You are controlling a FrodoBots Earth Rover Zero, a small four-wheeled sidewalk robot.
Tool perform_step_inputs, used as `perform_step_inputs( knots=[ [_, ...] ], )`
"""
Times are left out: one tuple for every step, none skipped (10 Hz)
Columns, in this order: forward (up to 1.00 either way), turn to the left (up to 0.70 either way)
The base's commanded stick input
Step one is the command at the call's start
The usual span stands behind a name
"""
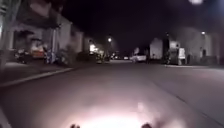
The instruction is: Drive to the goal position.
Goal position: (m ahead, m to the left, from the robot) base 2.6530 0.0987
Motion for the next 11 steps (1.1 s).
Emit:
perform_step_inputs(
  knots=[
    [1.00,0.00],
    [1.00,0.00],
    [1.00,0.00],
    [1.00,0.00],
    [1.00,0.00],
    [1.00,0.00],
    [1.00,0.00],
    [1.00,0.00],
    [1.00,0.00],
    [1.00,0.00],
    [1.00,0.00]
  ],
)
